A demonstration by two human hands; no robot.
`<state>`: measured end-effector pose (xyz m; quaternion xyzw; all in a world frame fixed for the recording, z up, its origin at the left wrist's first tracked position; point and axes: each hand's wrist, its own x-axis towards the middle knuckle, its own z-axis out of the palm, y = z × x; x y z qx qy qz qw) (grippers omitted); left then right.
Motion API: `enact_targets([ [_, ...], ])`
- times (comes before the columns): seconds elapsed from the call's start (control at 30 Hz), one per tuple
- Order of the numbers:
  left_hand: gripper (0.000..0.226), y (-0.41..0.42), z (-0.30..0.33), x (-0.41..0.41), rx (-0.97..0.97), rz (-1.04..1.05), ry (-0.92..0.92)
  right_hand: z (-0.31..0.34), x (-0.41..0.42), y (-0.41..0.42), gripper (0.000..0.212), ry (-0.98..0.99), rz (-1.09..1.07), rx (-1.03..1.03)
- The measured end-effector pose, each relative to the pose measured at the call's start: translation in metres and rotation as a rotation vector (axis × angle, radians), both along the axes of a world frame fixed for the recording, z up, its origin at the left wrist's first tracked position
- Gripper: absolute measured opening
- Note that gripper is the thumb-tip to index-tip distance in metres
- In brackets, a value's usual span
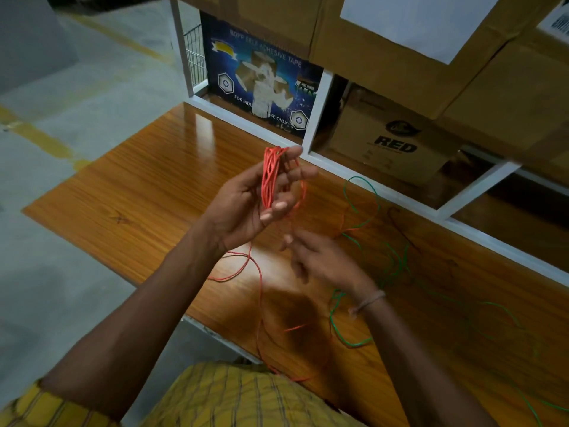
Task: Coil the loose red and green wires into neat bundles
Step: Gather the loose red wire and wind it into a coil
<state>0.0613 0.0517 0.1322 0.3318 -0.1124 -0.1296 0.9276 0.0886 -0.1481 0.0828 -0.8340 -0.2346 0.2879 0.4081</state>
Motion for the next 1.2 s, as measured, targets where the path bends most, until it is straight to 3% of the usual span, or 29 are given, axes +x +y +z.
enact_targets([
  [0.07, 0.051, -0.008, -0.001, 0.004, 0.085, 0.154, 0.061, 0.006, -0.010, 0.004, 0.010, -0.006, 0.148, -0.073],
  [0.13, 0.047, -0.014, -0.004, 0.007, 0.235, 0.293, 0.077, 0.015, -0.014, 0.002, 0.016, 0.014, 0.266, -0.074],
  [0.27, 0.040, -0.007, -0.010, 0.013, 0.833, 0.556, -0.053, 0.037, -0.012, -0.016, 0.018, 0.002, 0.430, -0.072],
  [0.33, 0.042, 0.006, -0.018, 0.017, 1.118, 0.642, -0.196, 0.047, -0.011, -0.026, 0.010, 0.116, 0.495, 0.003],
  [0.4, 0.045, 0.018, -0.023, 0.019, 1.247, 0.631, -0.226, 0.055, -0.010, -0.037, 0.009, 0.273, 0.447, 0.186],
  [0.5, 0.043, 0.025, -0.030, 0.014, 1.184, 0.557, -0.183, 0.062, -0.003, -0.048, 0.006, 0.327, 0.312, 0.342],
  [0.63, 0.044, 0.027, -0.040, 0.013, 1.173, 0.583, -0.180, 0.048, -0.004, -0.043, 0.016, 0.699, 0.088, 0.472],
  [0.73, 0.046, 0.033, -0.050, 0.020, 1.269, 0.690, -0.130, 0.038, -0.003, -0.036, 0.020, 0.365, -0.005, 0.145],
  [0.8, 0.045, 0.034, -0.055, 0.024, 1.282, 0.765, -0.083, 0.043, -0.004, -0.035, 0.012, 0.120, 0.089, -0.007],
  [0.93, 0.038, 0.038, -0.064, 0.035, 1.197, 0.902, 0.082, 0.060, -0.009, -0.036, 0.018, -0.021, 0.326, -0.156],
  [1.03, 0.038, 0.041, -0.070, 0.040, 1.225, 0.868, 0.113, 0.072, -0.013, -0.036, 0.021, -0.011, 0.358, -0.129],
  [1.13, 0.040, 0.037, -0.072, 0.033, 1.390, 0.762, 0.041, 0.094, -0.007, -0.042, 0.013, 0.054, 0.251, -0.002],
  [1.2, 0.039, 0.033, -0.073, 0.024, 1.512, 0.643, -0.056, 0.107, 0.003, -0.047, 0.005, -0.052, 0.149, 0.056],
])
